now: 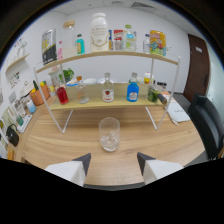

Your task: Make me a cup of Mojito.

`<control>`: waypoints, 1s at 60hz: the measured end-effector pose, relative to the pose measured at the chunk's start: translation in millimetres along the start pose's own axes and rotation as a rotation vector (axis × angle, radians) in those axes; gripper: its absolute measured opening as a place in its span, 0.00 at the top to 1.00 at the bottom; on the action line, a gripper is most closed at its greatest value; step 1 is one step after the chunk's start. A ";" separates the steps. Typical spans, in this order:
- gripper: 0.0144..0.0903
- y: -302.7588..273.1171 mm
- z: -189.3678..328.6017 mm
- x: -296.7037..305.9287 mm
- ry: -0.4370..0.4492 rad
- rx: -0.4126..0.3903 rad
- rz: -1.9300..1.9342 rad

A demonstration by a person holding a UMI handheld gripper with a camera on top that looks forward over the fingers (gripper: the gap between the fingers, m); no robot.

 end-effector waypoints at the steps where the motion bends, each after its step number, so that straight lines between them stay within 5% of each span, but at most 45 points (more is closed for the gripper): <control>1: 0.05 0.4 -1.7 3.4 0.004 -0.001 0.003; 22: 0.06 -40.4 -3.2 96.6 0.037 0.052 0.012; 48: 0.08 -126.8 92.0 148.2 -0.014 0.092 -0.029; 60: 0.34 -129.1 124.0 156.9 -0.027 0.037 -0.030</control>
